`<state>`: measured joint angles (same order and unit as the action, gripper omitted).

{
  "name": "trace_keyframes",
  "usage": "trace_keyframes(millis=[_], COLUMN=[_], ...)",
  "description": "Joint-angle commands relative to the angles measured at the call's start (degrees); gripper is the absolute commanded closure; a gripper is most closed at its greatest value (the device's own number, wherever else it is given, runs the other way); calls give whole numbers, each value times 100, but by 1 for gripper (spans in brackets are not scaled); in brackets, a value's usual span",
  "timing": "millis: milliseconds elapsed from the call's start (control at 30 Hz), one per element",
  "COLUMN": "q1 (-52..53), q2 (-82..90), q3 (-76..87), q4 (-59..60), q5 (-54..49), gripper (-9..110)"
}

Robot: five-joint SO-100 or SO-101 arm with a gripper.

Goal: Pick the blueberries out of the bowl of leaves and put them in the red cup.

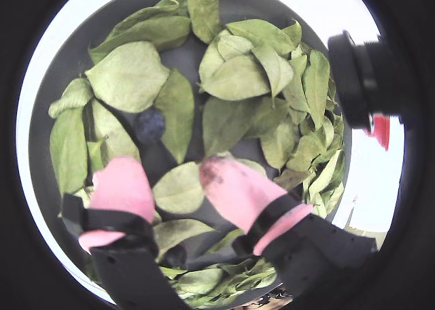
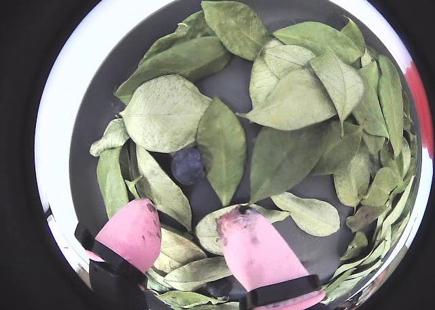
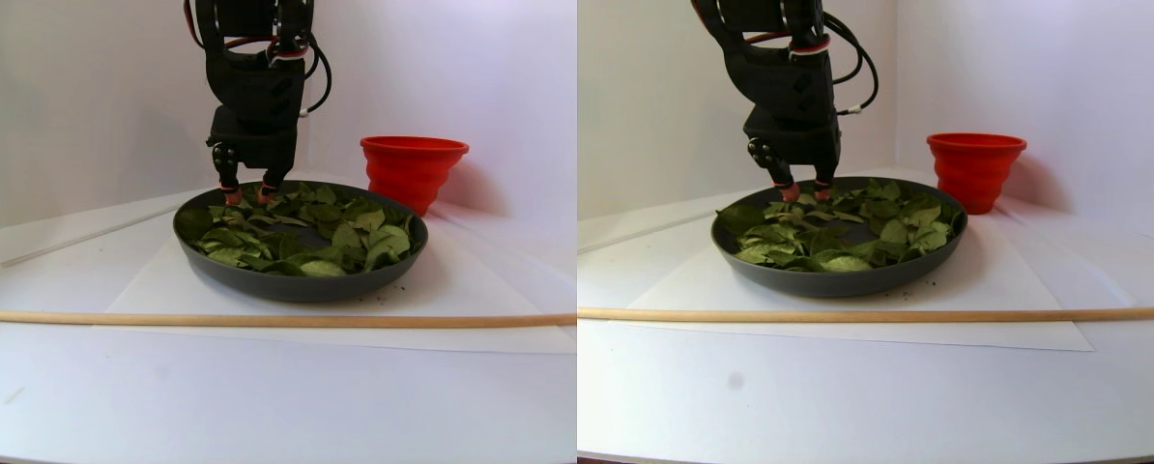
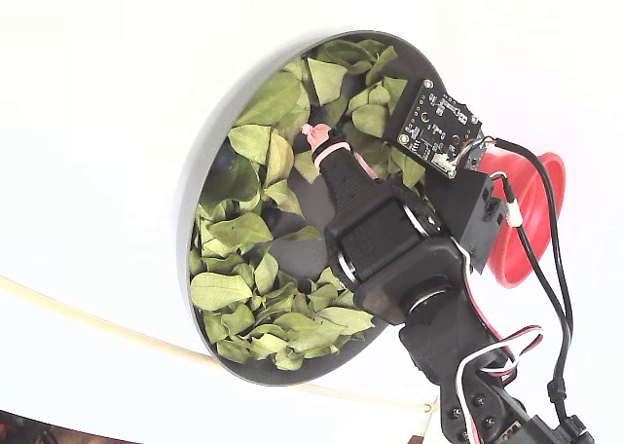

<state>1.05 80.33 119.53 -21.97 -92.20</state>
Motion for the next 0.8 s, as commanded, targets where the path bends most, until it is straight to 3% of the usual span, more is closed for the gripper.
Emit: trace_keyframes(millis=[0, 767], q1=[-9, 26], q2=[70, -492], q3=[-246, -721], q4=[-167, -439], q5=[79, 185], gripper=[86, 85])
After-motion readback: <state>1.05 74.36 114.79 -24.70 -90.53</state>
